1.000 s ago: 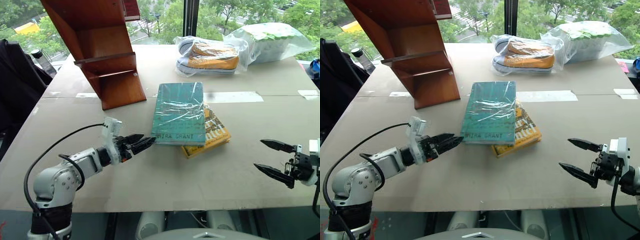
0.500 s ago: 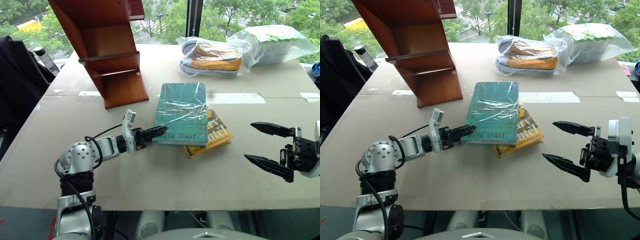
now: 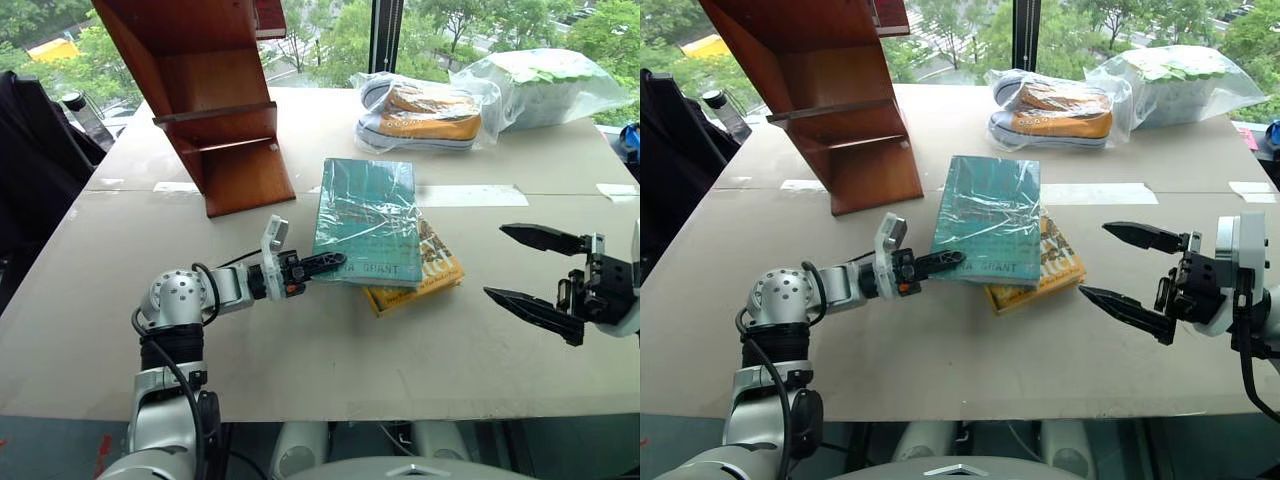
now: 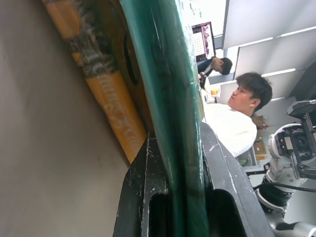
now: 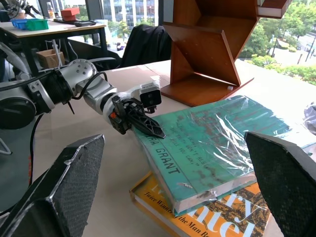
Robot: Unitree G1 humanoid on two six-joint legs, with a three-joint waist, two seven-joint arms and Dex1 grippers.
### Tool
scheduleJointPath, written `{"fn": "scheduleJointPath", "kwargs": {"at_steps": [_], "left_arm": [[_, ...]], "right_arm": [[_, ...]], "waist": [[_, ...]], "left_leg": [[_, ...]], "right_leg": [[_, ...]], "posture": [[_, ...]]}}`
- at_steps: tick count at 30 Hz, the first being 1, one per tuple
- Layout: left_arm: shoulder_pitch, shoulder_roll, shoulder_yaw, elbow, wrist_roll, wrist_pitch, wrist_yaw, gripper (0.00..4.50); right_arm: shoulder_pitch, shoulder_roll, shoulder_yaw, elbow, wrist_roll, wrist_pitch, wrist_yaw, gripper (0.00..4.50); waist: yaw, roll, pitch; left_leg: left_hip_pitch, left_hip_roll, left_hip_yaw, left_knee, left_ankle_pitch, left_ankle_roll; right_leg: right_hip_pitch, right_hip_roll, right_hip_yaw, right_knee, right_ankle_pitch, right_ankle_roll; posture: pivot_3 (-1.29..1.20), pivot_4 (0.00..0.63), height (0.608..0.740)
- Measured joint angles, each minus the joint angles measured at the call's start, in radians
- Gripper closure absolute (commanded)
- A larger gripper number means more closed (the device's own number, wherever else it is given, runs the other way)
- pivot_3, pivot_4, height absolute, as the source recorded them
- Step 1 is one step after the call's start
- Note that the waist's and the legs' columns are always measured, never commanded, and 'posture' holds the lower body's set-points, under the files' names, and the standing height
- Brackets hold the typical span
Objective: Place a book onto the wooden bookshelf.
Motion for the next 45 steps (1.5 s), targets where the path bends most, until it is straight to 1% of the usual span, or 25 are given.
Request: {"fn": "scheduleJointPath", "kwargs": {"at_steps": [1, 4, 5, 8, 9, 10, 11, 12, 13, 14, 16, 18, 19, 21, 26, 30, 38, 45], "left_arm": [[0.000, 0.009, -0.021, -0.059, 0.027, -0.056, -0.012, 4.49], [-0.031, 0.086, -0.123, -0.250, 0.147, -0.232, -0.077, 4.49], [-0.069, 0.103, -0.153, -0.306, 0.191, -0.294, -0.088, 4.49], [-0.205, 0.112, -0.224, -0.418, 0.310, -0.464, -0.098, 4.49], [-0.243, 0.154, -0.278, -0.453, 0.390, -0.553, -0.117, 4.49], [-0.262, 0.187, -0.320, -0.461, 0.449, -0.603, -0.131, 4.49], [-0.299, 0.264, -0.411, -0.464, 0.588, -0.718, -0.153, 4.49], [-0.327, 0.305, -0.457, -0.460, 0.667, -0.779, -0.168, 4.49], [-0.366, 0.375, -0.530, -0.445, 0.819, -0.910, -0.184, 4.49], [-0.396, 0.420, -0.570, -0.425, 0.922, -1.001, -0.186, 4.49], [-0.454, 0.491, -0.612, -0.360, 1.097, -1.135, -0.169, 4.49], [-0.500, 0.564, -0.617, -0.286, 1.247, -1.231, -0.137, 4.49], [-0.521, 0.606, -0.616, -0.252, 1.317, -1.265, -0.121, 4.49], [-0.533, 0.670, -0.592, -0.210, 1.402, -1.293, -0.113, 4.49], [-0.482, 0.741, -0.539, -0.182, 1.506, -1.320, -0.123, 4.49], [-0.451, 0.761, -0.523, -0.160, 1.543, -1.317, -0.139, 4.49], [-0.318, 0.750, -0.500, -0.151, 1.591, -1.273, -0.150, 4.49], [-0.285, 0.743, -0.460, -0.156, 1.597, -1.191, -0.172, 4.49]], "right_arm": [[-0.003, 0.001, 0.001, 0.002, -0.001, -0.001, 0.002, 0.00], [-0.016, 0.002, 0.002, 0.029, -0.006, -0.004, 0.008, 0.00], [-0.027, 0.009, 0.002, 0.045, -0.006, -0.006, 0.009, 0.00], [-0.103, 0.049, 0.024, 0.069, 0.010, -0.015, -0.001, 0.00], [-0.142, 0.067, 0.031, 0.077, 0.026, -0.015, -0.012, 0.00], [-0.164, 0.076, 0.036, 0.083, 0.033, -0.015, -0.020, 0.00], [-0.209, 0.091, 0.046, 0.099, 0.047, -0.014, -0.034, 0.00], [-0.232, 0.099, 0.049, 0.107, 0.055, -0.014, -0.042, 0.00], [-0.266, 0.108, 0.058, 0.123, 0.066, -0.012, -0.054, 0.00], [-0.292, 0.117, 0.065, 0.133, 0.070, -0.010, -0.064, 0.00], [-0.338, 0.130, 0.078, 0.152, 0.077, -0.005, -0.081, 0.00], [-0.371, 0.142, 0.093, 0.160, 0.082, 0.001, -0.094, 0.00], [-0.388, 0.150, 0.101, 0.167, 0.086, 0.005, -0.100, 0.00], [-0.408, 0.160, 0.106, 0.191, 0.087, 0.005, -0.107, 0.00], [-0.434, 0.182, 0.113, 0.248, 0.086, 0.003, -0.095, 0.00], [-0.439, 0.192, 0.118, 0.280, 0.082, 0.003, -0.077, 0.00], [-0.452, 0.193, 0.118, 0.310, 0.063, 0.001, -0.039, 0.00], [-0.452, 0.194, 0.118, 0.313, 0.048, -0.010, -0.022, 0.00]], "waist": [[0.000, -0.002, 0.001], [0.002, -0.004, 0.002], [0.005, -0.004, 0.002], [0.009, -0.003, 0.002], [0.007, -0.003, 0.002], [0.004, -0.003, 0.002], [-0.001, -0.004, 0.003], [-0.002, -0.003, 0.004], [-0.002, -0.003, 0.004], [-0.002, -0.003, 0.004], [-0.001, -0.003, 0.004], [-0.002, -0.003, 0.004], [-0.003, -0.003, 0.005], [-0.002, -0.002, 0.005], [0.004, -0.003, 0.006], [0.000, -0.003, 0.006], [-0.002, -0.003, 0.006], [-0.002, -0.003, 0.006]], "left_leg": [[0.000, 0.000, -0.001, 0.000, 0.000, 0.000], [-0.001, 0.000, -0.001, 0.000, 0.000, 0.000], [-0.001, 0.000, 0.000, 0.000, 0.000, 0.000], [-0.001, -0.001, 0.001, 0.000, 0.000, 0.000], [-0.001, -0.001, 0.003, 0.000, 0.000, 0.000], [-0.001, -0.001, 0.004, 0.000, 0.000, 0.000], [0.000, -0.001, 0.006, -0.001, 0.000, 0.000], [-0.001, -0.001, 0.006, -0.002, 0.000, 0.000], [0.000, -0.001, 0.006, -0.003, 0.000, 0.000], [0.000, 0.000, 0.005, -0.003, 0.000, 0.000], [-0.001, 0.000, 0.005, -0.004, 0.000, 0.000], [-0.002, 0.000, 0.005, -0.004, 0.000, 0.000], [-0.002, 0.001, 0.006, -0.004, 0.000, 0.000], [-0.003, 0.000, 0.007, -0.004, 0.000, 0.000], [-0.005, 0.000, 0.007, -0.003, 0.000, 0.000], [-0.004, 0.000, 0.007, -0.003, 0.000, 0.000], [-0.003, 0.001, 0.006, -0.003, 0.000, 0.000], [-0.003, 0.001, 0.007, -0.002, 0.000, 0.000]], "right_leg": [[0.000, 0.000, 0.000, 0.000, 0.000, 0.000], [0.000, 0.000, 0.000, -0.001, 0.000, -0.001], [0.000, -0.001, 0.000, -0.001, 0.000, -0.001], [0.000, -0.001, 0.002, -0.002, 0.001, 0.000], [0.000, -0.001, 0.002, -0.003, 0.000, 0.000], [0.000, 0.000, 0.002, -0.003, 0.000, 0.000], [0.000, 0.000, 0.003, -0.002, 0.000, 0.000], [0.000, 0.002, 0.003, -0.003, 0.001, 0.000], [-0.001, 0.002, 0.003, -0.003, 0.000, -0.001], [-0.001, 0.002, 0.002, -0.003, 0.000, -0.001], [-0.002, 0.003, 0.002, -0.002, 0.000, -0.001], [-0.003, 0.003, 0.002, -0.002, 0.001, 0.000], [-0.004, 0.003, 0.002, -0.003, 0.002, 0.003], [-0.004, 0.002, 0.002, -0.003, 0.002, 0.005], [-0.004, 0.001, 0.001, -0.004, 0.002, 0.006], [-0.004, 0.001, 0.001, -0.002, 0.001, 0.008], [-0.004, 0.002, 0.001, 0.001, 0.001, 0.008], [-0.004, 0.002, 0.001, 0.001, 0.001, 0.007]], "posture": [[0.00, 0.150, 0.693], [0.00, 0.150, 0.693], [0.00, 0.150, 0.693], [0.00, 0.150, 0.693], [0.00, 0.150, 0.693], [0.00, 0.150, 0.693], [0.00, 0.150, 0.693], [0.00, 0.150, 0.693], [0.00, 0.150, 0.693], [0.00, 0.150, 0.693], [0.00, 0.150, 0.693], [0.00, 0.150, 0.693], [0.00, 0.150, 0.693], [0.00, 0.150, 0.693], [0.00, 0.150, 0.693], [0.00, 0.150, 0.693], [0.00, 0.150, 0.693], [0.00, 0.150, 0.693]]}}
